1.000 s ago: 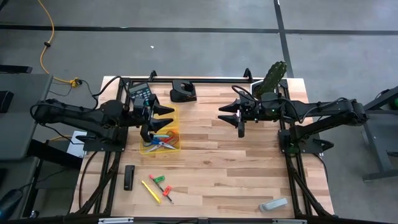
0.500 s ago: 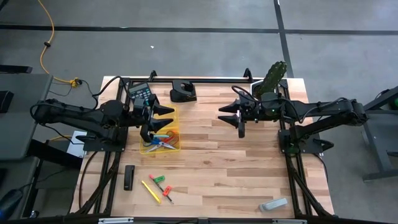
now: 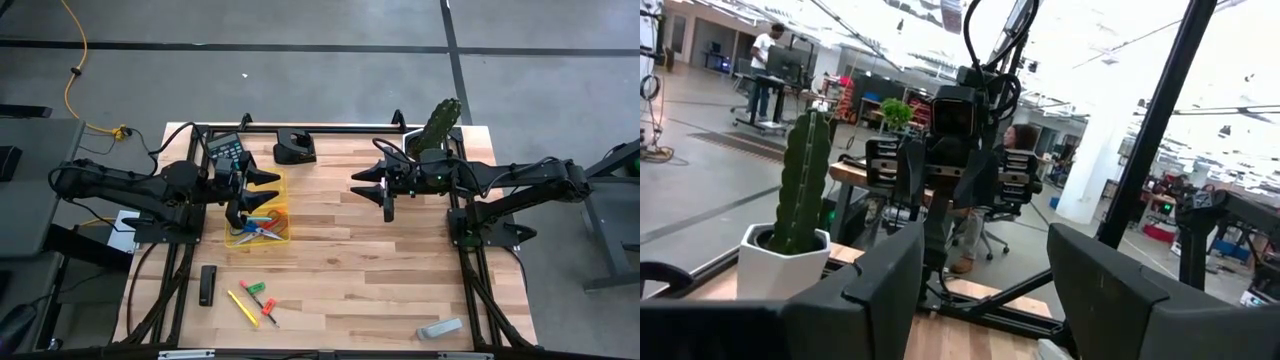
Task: Pack school essentials
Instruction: Put the green eraser into the yellow supply box
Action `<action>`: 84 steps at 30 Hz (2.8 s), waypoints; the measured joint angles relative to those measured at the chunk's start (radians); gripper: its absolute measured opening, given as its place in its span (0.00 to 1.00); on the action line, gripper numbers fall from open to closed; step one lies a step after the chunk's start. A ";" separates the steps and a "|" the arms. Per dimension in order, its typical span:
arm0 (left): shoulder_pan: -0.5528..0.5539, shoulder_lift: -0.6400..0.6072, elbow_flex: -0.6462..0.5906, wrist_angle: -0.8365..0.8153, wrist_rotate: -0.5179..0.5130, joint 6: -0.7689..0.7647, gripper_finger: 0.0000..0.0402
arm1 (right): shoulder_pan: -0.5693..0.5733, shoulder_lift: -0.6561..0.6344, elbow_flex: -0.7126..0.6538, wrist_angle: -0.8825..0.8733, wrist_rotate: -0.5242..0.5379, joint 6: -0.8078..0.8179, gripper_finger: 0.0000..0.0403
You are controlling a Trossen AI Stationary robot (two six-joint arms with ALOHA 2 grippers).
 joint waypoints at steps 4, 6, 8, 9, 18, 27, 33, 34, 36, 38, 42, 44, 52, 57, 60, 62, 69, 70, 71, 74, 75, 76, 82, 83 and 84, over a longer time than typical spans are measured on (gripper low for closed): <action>-0.006 0.000 0.025 -0.149 -0.002 -0.003 0.50 | 0.000 0.000 0.000 0.000 0.001 0.008 0.39; -0.023 0.002 0.059 -0.285 -0.002 -0.022 0.50 | 0.000 0.000 0.000 0.000 0.001 0.008 0.39; -0.049 0.024 0.100 -0.414 -0.002 -0.057 0.50 | 0.000 0.000 0.000 0.000 0.001 0.008 0.39; -0.067 0.037 0.117 -0.484 -0.001 -0.075 0.50 | 0.000 0.000 0.000 0.000 0.001 0.008 0.39; -0.331 0.223 0.192 -0.903 0.017 -0.296 0.50 | 0.000 0.000 0.000 0.000 0.001 0.007 0.39; -0.563 0.508 0.191 -0.974 0.016 -0.516 0.50 | 0.000 0.000 0.000 -0.001 0.001 0.007 0.39; -0.603 0.652 0.191 -0.980 0.014 -0.646 0.50 | 0.000 0.000 0.000 -0.007 0.002 -0.016 0.39; -0.603 0.667 0.191 -0.979 0.012 -0.658 0.50 | 0.000 0.000 0.000 -0.009 0.002 -0.018 0.39; -0.603 0.690 0.191 -0.968 0.009 -0.673 0.50 | 0.000 0.000 0.000 -0.017 0.002 -0.018 0.39; -0.603 0.706 0.191 -0.958 0.008 -0.670 0.50 | 0.000 0.000 0.000 -0.029 0.002 -0.019 0.39; -0.603 0.709 0.191 -0.923 -0.001 -0.667 0.50 | 0.000 0.000 0.000 -0.061 0.002 -0.019 0.39; -0.603 0.709 0.191 -0.924 -0.011 -0.677 0.50 | 0.000 0.000 0.000 -0.079 0.002 -0.019 0.39; -0.603 0.709 0.191 -0.937 -0.021 -0.722 0.50 | 0.000 0.000 0.000 -0.098 0.002 -0.019 0.39; -0.616 0.709 0.191 -0.936 -0.025 -0.764 0.45 | 0.000 0.000 0.000 -0.099 0.002 -0.019 0.39; -0.630 0.709 0.191 -0.930 -0.038 -0.793 0.43 | 0.000 0.000 0.000 -0.098 0.002 -0.019 0.39; -0.639 0.709 0.191 -0.922 -0.047 -0.805 0.42 | 0.000 0.000 0.000 -0.098 0.002 -0.019 0.39; -0.650 0.709 0.191 -0.929 -0.102 -0.755 0.42 | 0.000 0.000 0.000 -0.098 0.002 -0.019 0.39; -0.648 0.711 0.191 -0.929 -0.106 -0.745 0.42 | 0.000 0.000 0.000 -0.098 0.002 -0.019 0.39; -0.646 0.718 0.191 -0.924 -0.110 -0.736 0.42 | 0.000 0.000 0.000 -0.098 0.002 -0.019 0.39; -0.641 0.741 0.191 -0.917 -0.108 -0.733 0.42 | 0.000 0.000 0.000 -0.098 0.002 -0.019 0.39; -0.641 0.755 0.191 -0.900 -0.097 -0.734 0.42 | 0.000 0.000 0.000 -0.098 0.002 -0.019 0.39; -0.640 0.772 0.191 -0.882 -0.082 -0.733 0.42 | 0.000 0.000 0.000 -0.099 0.002 -0.019 0.39; -0.645 0.832 0.195 -0.826 -0.053 -0.745 0.42 | 0.000 0.000 0.000 -0.098 0.002 -0.019 0.39; -0.645 0.837 0.195 -0.828 -0.054 -0.751 0.42 | 0.000 0.000 0.000 -0.100 0.002 -0.019 0.39; -0.646 0.838 0.196 -0.833 -0.058 -0.755 0.42 | 0.000 0.000 0.000 -0.101 0.002 -0.019 0.39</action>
